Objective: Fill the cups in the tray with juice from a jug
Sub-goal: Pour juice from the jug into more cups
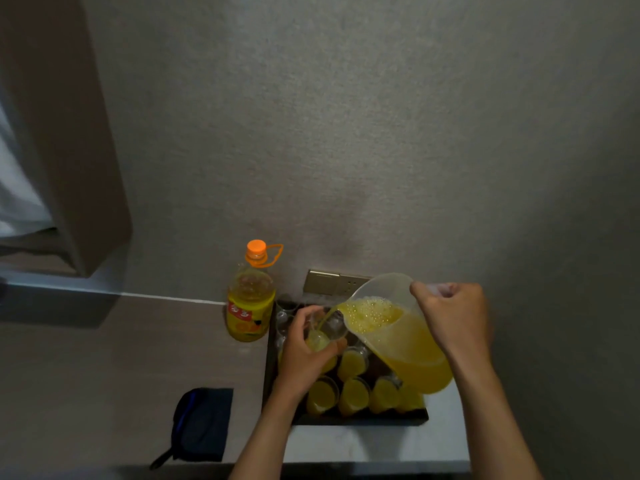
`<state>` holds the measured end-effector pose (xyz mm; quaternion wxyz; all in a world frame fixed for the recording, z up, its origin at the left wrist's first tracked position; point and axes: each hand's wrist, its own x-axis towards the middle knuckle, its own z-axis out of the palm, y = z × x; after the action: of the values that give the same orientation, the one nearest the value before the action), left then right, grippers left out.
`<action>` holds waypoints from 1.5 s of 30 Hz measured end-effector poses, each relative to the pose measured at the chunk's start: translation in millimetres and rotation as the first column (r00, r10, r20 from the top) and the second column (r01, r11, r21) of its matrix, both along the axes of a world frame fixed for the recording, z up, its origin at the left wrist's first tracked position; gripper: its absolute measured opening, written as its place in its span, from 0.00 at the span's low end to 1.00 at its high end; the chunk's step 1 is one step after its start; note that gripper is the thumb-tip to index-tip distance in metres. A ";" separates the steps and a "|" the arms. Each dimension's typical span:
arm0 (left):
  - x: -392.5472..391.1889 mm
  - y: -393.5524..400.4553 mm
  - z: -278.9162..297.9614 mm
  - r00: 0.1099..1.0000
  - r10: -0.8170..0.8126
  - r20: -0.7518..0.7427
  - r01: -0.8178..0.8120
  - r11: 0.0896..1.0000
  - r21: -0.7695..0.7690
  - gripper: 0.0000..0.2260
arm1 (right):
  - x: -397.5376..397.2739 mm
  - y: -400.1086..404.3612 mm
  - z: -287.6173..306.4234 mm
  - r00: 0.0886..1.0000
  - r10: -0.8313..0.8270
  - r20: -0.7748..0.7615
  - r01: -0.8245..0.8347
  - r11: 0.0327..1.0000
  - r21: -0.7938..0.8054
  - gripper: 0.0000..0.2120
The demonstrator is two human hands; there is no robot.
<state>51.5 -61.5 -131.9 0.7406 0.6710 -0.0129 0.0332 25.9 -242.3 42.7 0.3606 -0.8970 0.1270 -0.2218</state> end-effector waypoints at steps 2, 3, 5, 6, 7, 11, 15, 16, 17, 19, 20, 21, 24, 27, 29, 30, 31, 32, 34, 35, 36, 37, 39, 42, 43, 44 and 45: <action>-0.2 0.9 -2.6 1.000 0.015 -0.007 -0.015 1.000 -0.015 0.27 | -0.4 0.6 1.5 1.000 0.003 0.006 -0.004 1.000 0.001 0.21; -0.5 1.7 -3.5 1.000 0.024 -0.009 -0.024 1.000 -0.018 0.27 | -0.5 1.0 2.3 1.000 0.002 0.011 -0.002 1.000 0.003 0.21; -1.7 3.1 -4.0 0.999 0.042 -0.004 -0.042 0.999 -0.018 0.27 | -0.7 2.0 3.9 1.000 -0.011 0.023 0.012 1.000 -0.004 0.22; -2.0 4.0 -4.0 0.999 0.047 -0.003 -0.047 0.999 -0.021 0.28 | -0.6 2.4 4.7 0.999 -0.017 0.030 0.017 1.000 -0.007 0.23; -2.6 4.9 -4.0 0.999 0.050 -0.004 -0.050 0.998 -0.024 0.28 | -0.6 2.8 5.3 0.999 -0.018 0.035 0.018 1.000 -0.007 0.23; -3.9 6.4 -4.7 0.999 0.048 -0.001 -0.048 0.998 -0.033 0.28 | 0.0 4.2 7.8 0.999 -0.012 0.033 0.013 1.000 -0.005 0.23; -3.9 8.5 -5.3 0.999 0.052 0.014 -0.052 0.998 -0.027 0.27 | 3.8 4.3 10.8 0.998 -0.013 0.053 0.014 1.000 -0.011 0.23; -3.3 9.2 -4.7 0.998 0.052 0.019 -0.052 0.998 -0.022 0.27 | 4.6 4.0 11.1 0.998 -0.005 0.060 0.005 1.000 -0.008 0.22; -2.6 10.1 -4.3 0.998 0.052 0.027 -0.051 0.999 -0.016 0.27 | 5.2 3.6 11.3 0.998 0.002 0.066 -0.002 1.000 -0.004 0.22; -1.0 12.0 -3.5 0.998 0.057 0.040 -0.056 0.998 -0.009 0.26 | 6.2 3.6 12.3 0.997 0.009 0.073 -0.009 1.000 -0.005 0.22; -0.3 13.1 -3.5 0.997 0.061 0.042 -0.060 0.998 -0.006 0.26 | 6.8 3.5 12.9 0.997 0.013 0.074 -0.012 1.000 -0.007 0.22; 0.3 13.9 -3.2 0.997 0.062 0.042 -0.062 0.998 -0.005 0.26 | 7.5 3.7 13.8 0.997 0.019 0.074 -0.019 1.000 -0.008 0.22; 0.2 14.4 -1.5 0.998 0.051 0.038 -0.051 0.999 -0.005 0.26 | 10.8 3.6 14.9 0.996 0.038 0.078 -0.038 0.999 -0.006 0.21; 0.2 14.4 -0.6 0.998 0.046 0.035 -0.046 0.999 -0.008 0.26 | 14.7 3.9 15.9 0.997 0.045 0.066 -0.044 0.999 -0.019 0.21; 1.0 14.8 -1.6 0.998 0.048 0.032 -0.048 0.999 0.000 0.26 | 16.8 4.0 16.5 0.997 0.048 0.062 -0.046 0.999 -0.026 0.21; 1.4 15.0 -2.2 0.998 0.048 0.030 -0.048 0.999 0.003 0.26 | 17.6 4.1 16.7 0.997 0.050 0.062 -0.049 0.998 -0.028 0.21; 1.7 15.2 -2.6 0.999 0.048 0.026 -0.048 0.999 0.004 0.26 | 18.0 4.5 17.2 0.997 0.054 0.062 -0.052 0.998 -0.032 0.21; 1.9 15.4 -3.1 0.999 0.047 0.021 -0.047 0.999 0.004 0.26 | 18.5 4.9 17.4 0.996 0.055 0.064 -0.052 0.998 -0.040 0.22; 1.8 16.1 -3.2 0.999 0.046 0.019 -0.046 0.999 0.002 0.26 | 19.6 5.8 17.8 0.996 0.055 0.067 -0.052 0.997 -0.054 0.22; 1.8 16.2 -2.8 0.999 0.046 0.020 -0.046 0.999 -0.003 0.26 | 20.0 6.2 17.9 0.996 0.057 0.066 -0.054 0.997 -0.055 0.22; 2.0 16.3 -2.8 0.999 0.047 0.022 -0.047 0.999 -0.010 0.26 | 20.7 6.8 18.2 0.996 0.058 0.065 -0.054 0.997 -0.053 0.22; 2.5 15.9 -2.3 0.999 0.047 0.024 -0.047 0.999 -0.018 0.26 | 21.4 7.3 18.5 0.996 0.056 0.063 -0.053 0.997 -0.052 0.22; 3.7 15.3 -1.8 0.998 0.050 0.022 -0.050 0.998 -0.031 0.26 | 23.3 8.4 19.2 0.997 0.054 0.060 -0.051 0.997 -0.058 0.22; 5.9 15.7 -3.3 0.998 0.057 0.019 -0.057 0.998 -0.036 0.26 | 25.4 9.4 20.1 0.995 0.067 0.071 -0.062 0.996 -0.064 0.22; 6.5 16.1 -4.3 0.998 0.059 0.019 -0.059 0.998 -0.031 0.26 | 26.1 9.4 20.5 0.995 0.069 0.074 -0.064 0.996 -0.066 0.22; 7.0 16.5 -5.3 0.998 0.062 0.020 -0.061 0.998 -0.028 0.26 | 26.7 9.6 20.9 0.995 0.069 0.074 -0.064 0.996 -0.068 0.22; 7.9 16.8 -6.5 0.998 0.067 0.021 -0.066 0.997 -0.027 0.26 | 27.9 9.6 21.5 0.995 0.069 0.072 -0.064 0.995 -0.072 0.22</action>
<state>59.4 -44.7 -138.4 0.7477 0.6608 0.0019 0.0653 53.8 -232.7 64.2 0.3407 -0.9039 0.0756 -0.2474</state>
